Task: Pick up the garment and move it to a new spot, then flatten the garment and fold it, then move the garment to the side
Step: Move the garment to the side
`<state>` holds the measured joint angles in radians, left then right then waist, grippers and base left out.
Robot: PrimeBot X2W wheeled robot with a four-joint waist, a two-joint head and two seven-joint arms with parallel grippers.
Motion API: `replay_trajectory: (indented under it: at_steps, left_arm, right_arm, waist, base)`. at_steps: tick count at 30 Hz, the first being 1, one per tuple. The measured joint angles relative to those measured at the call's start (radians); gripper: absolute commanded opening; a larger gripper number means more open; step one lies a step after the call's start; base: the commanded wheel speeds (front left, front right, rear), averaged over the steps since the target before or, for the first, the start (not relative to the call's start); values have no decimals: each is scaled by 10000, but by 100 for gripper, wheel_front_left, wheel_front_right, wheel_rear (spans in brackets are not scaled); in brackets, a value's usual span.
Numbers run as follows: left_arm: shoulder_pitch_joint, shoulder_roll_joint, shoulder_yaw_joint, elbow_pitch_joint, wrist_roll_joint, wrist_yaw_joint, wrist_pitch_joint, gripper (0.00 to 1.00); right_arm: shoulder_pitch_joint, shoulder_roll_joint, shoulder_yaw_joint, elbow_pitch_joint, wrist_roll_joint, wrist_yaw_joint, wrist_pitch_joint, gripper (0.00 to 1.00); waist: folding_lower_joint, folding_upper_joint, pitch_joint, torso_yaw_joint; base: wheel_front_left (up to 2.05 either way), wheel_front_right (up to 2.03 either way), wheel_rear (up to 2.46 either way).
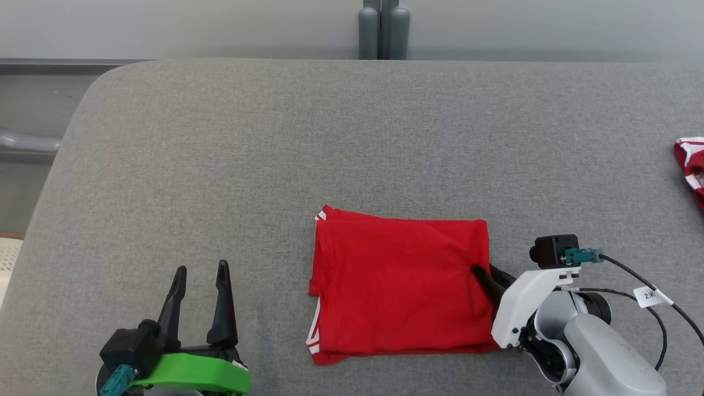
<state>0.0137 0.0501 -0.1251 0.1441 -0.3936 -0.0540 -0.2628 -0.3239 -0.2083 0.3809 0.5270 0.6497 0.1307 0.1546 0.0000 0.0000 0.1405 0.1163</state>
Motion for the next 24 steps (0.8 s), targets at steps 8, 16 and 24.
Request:
replay_trajectory:
  at_steps: [8, 16, 24]
  left_arm:
    - [-76, 0, 69, -88, 222, -69, -12, 100]
    - [-353, -2, -2, -192, 462, -263, -13, 100]
    - [-708, 2, -104, -247, 830, -397, -13, 100]
  right_arm:
    - [-622, -360, 268, 109, 31, 6, -694, 0]
    - [-1023, -1289, -17, -115, -209, 8, -865, 0]
    - [-1302, -1546, -552, -508, -382, 6, -965, 0]
  waist:
    - [0, 0, 87, -554]
    - [0, 0, 248, -1708]
    - [0, 0, 555, -3285]
  base:
    - [0, 0, 0]
    - [0, 0, 0]
    - [0, 0, 0]
